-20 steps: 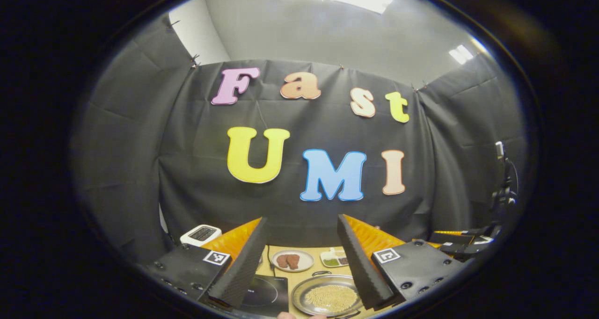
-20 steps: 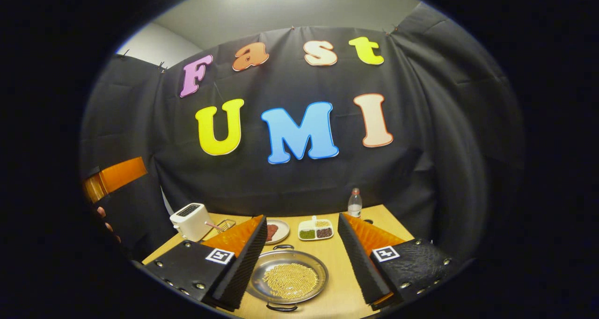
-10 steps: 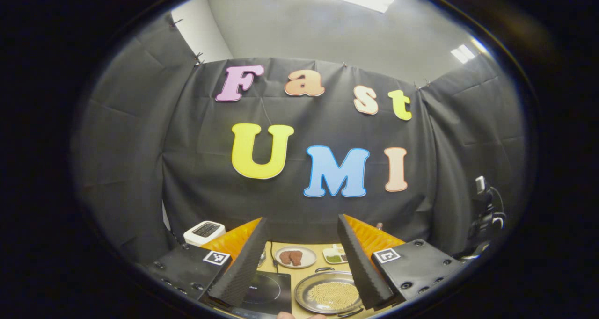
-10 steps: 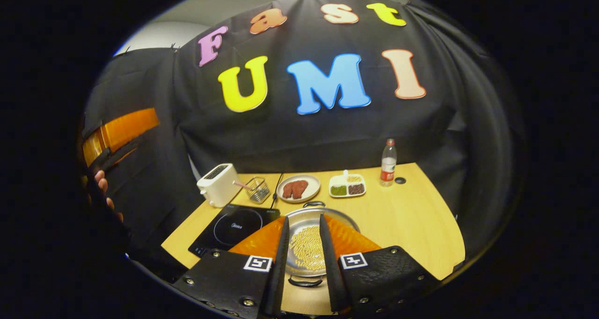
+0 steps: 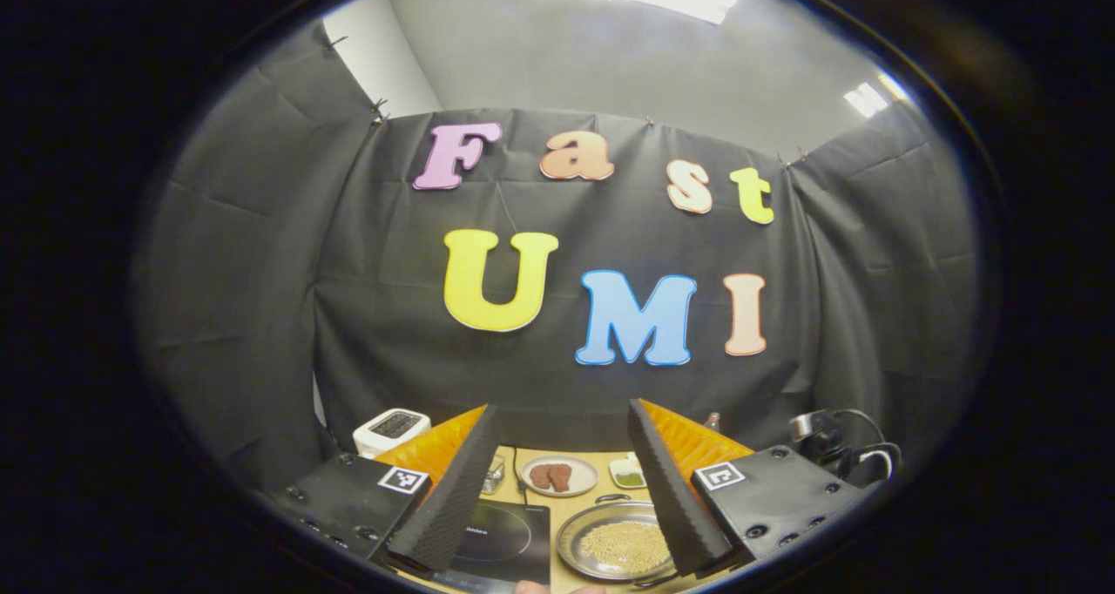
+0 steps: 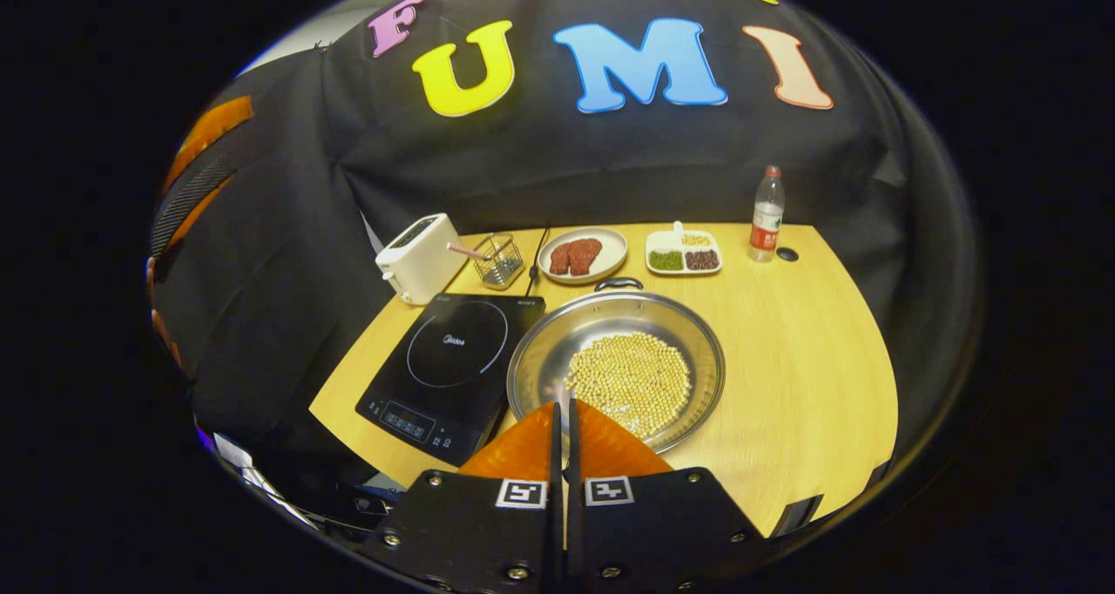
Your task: First push the handle of the pot to place it horizontally, then grasp the pot with both hands and set it on the induction cooktop.
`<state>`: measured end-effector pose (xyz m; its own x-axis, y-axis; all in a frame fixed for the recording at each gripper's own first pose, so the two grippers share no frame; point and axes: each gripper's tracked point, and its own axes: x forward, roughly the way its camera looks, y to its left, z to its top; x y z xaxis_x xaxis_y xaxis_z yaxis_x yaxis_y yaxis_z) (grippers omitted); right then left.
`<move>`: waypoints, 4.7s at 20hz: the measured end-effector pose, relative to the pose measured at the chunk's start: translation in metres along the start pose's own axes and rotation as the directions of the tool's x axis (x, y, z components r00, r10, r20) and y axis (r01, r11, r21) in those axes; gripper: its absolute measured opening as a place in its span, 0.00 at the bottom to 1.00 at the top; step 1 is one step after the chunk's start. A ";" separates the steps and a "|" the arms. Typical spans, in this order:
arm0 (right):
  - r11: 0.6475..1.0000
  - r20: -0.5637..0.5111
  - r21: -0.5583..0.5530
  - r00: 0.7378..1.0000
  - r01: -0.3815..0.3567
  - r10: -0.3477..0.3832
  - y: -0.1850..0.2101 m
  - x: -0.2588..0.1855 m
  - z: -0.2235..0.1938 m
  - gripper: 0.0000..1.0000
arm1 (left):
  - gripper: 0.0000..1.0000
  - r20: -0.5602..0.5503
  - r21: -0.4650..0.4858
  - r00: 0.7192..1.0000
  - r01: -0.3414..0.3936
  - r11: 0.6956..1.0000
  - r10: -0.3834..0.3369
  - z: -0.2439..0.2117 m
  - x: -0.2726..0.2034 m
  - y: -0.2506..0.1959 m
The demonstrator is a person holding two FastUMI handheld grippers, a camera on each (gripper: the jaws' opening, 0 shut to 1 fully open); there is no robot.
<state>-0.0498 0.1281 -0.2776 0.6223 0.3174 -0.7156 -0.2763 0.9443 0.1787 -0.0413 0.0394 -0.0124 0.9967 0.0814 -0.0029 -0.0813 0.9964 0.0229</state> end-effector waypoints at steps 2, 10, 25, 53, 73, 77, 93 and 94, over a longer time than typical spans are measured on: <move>0.999 -0.072 0.033 0.997 -0.010 0.012 0.001 0.014 -0.018 0.02 | 0.99 -0.006 0.001 1.000 -0.010 1.000 0.010 -0.002 -0.003 0.005; 0.998 -0.311 0.054 0.949 -0.044 0.058 0.019 0.058 -0.084 0.02 | 0.99 -0.026 0.014 0.998 -0.056 0.998 0.057 -0.009 -0.010 0.027; 0.950 -0.372 0.311 0.922 0.010 0.112 0.017 0.111 -0.105 0.01 | 0.96 -0.077 0.007 0.988 -0.131 0.991 0.131 -0.025 -0.020 0.056; 0.941 -0.377 0.214 0.911 0.262 -0.168 -0.152 0.067 -0.106 0.01 | 0.93 -0.115 0.046 0.993 0.015 0.999 -0.009 -0.052 0.000 -0.053; 0.955 -0.351 0.136 0.914 0.262 -0.201 -0.255 0.084 -0.062 0.01 | 0.92 -0.216 0.098 0.976 0.018 0.995 0.003 -0.104 0.012 -0.121; 0.952 -0.346 0.127 0.912 0.280 -0.222 -0.265 0.091 -0.055 0.01 | 0.92 -0.252 0.087 0.968 0.044 0.995 -0.021 -0.121 0.021 -0.120; 0.935 -0.245 0.039 0.910 0.353 -0.334 -0.275 0.058 -0.035 0.74 | 0.93 -0.468 0.047 0.877 0.146 0.988 -0.107 -0.226 0.067 -0.091; 0.938 -0.223 0.044 0.919 0.344 -0.326 -0.271 0.052 -0.032 0.84 | 0.93 -0.488 0.043 0.866 0.154 0.987 -0.114 -0.235 0.072 -0.090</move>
<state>0.0340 -0.1142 -0.3843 0.4983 -0.0358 -0.8663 -0.0130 0.9987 -0.0487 0.0366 -0.0396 -0.2495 0.8696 -0.0322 -0.4927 0.0738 0.9951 0.0652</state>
